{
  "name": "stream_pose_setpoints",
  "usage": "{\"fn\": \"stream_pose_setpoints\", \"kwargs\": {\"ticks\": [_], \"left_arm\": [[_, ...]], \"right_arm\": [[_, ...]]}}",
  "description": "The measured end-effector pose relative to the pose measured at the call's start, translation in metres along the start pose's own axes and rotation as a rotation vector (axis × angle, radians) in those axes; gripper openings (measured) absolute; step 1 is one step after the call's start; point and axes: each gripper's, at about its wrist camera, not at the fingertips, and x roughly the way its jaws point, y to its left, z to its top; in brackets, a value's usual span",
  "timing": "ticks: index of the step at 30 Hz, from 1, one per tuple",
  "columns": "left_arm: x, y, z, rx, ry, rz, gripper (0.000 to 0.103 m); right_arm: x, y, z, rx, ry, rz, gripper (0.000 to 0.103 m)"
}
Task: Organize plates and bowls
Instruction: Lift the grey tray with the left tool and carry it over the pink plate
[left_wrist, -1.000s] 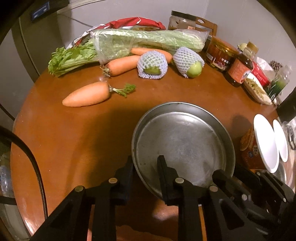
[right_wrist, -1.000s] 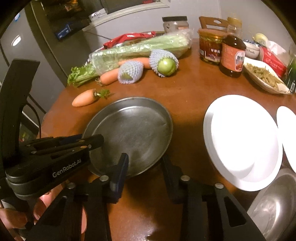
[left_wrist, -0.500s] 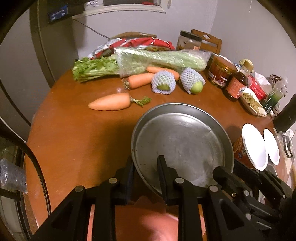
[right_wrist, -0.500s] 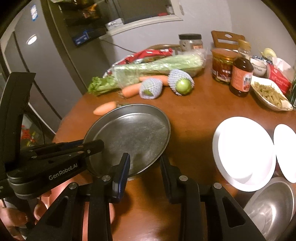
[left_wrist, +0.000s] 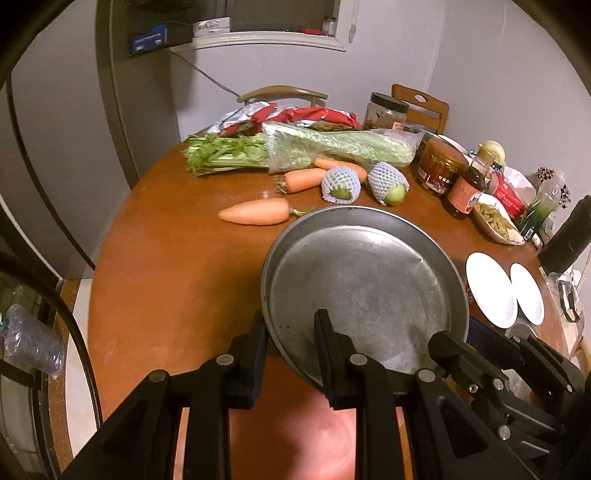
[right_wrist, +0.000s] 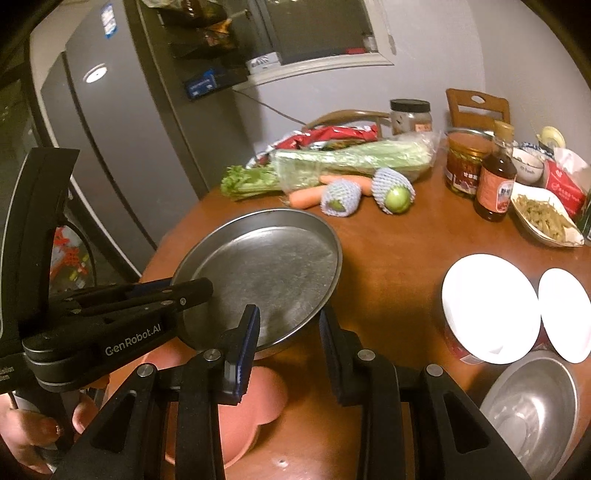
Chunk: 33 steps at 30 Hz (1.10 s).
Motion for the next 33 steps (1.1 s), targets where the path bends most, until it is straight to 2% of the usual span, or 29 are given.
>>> {"fn": "stream_pose_setpoints", "kwargs": {"ticks": [7, 18, 33], "left_arm": [[-0.030, 0.005, -0.010, 0.002, -0.049, 0.035, 0.025], [-0.067, 0.016, -0.028, -0.012, -0.097, 0.046, 0.025], [-0.088, 0.024, -0.064, -0.041, -0.113, 0.092, 0.026]], "right_arm": [[-0.019, 0.021, -0.004, -0.032, -0.030, 0.022, 0.035], [-0.049, 0.045, -0.011, -0.086, -0.082, 0.044, 0.035], [-0.067, 0.067, -0.037, -0.129, -0.084, 0.084, 0.035]]}}
